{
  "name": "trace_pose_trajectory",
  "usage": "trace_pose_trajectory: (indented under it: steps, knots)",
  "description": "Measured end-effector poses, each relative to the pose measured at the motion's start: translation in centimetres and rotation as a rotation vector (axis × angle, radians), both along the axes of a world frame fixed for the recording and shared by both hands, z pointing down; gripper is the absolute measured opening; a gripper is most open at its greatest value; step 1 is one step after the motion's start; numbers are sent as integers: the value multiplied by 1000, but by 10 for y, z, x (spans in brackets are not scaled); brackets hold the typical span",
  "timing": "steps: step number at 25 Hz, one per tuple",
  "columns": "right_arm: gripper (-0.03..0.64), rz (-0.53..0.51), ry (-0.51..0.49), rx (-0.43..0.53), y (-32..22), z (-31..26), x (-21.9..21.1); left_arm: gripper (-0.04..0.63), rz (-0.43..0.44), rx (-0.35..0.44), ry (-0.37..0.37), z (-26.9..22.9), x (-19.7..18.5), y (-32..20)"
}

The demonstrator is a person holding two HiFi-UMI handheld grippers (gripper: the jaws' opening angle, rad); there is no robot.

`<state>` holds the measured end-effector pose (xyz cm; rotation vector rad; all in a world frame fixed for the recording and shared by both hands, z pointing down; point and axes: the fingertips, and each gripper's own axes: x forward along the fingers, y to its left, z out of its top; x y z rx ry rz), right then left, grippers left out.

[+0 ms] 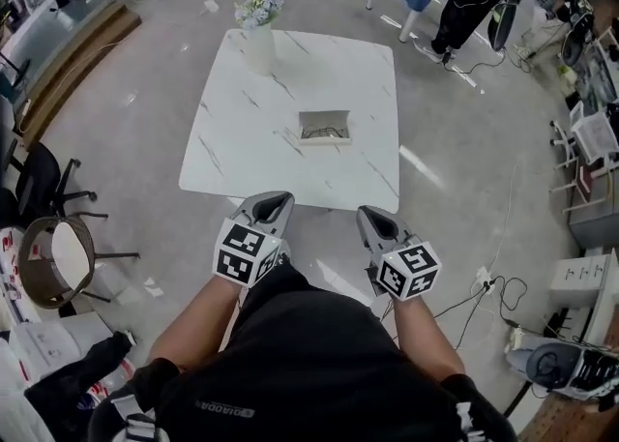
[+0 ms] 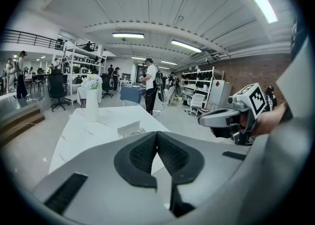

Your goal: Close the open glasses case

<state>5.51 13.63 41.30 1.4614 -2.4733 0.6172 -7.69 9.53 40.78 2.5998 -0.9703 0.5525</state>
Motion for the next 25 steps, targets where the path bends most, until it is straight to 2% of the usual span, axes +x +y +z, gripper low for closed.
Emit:
trace_pose_trajectory:
  steps: [3, 8, 12, 14, 19, 25]
  knots:
    - [2, 24, 6, 4, -38, -4, -6, 3, 40, 19, 1, -5, -1, -37]
    - [2, 68, 11, 21, -89, -4, -15, 3, 101, 40, -45, 6, -9, -83]
    - [2, 85, 37, 20, -107, 1, -16, 3, 144, 25, -3, 8, -8, -102]
    - [2, 90, 45, 9, -114, 6, -14, 3, 148, 16, 5, 10, -6, -112]
    - [2, 79, 48, 7, -133, 5, -13, 3, 156, 23, -30, 17, -2, -128]
    - [2, 46, 51, 19, -159, 0, 8, 3, 97, 22, -32, 19, 6, -147]
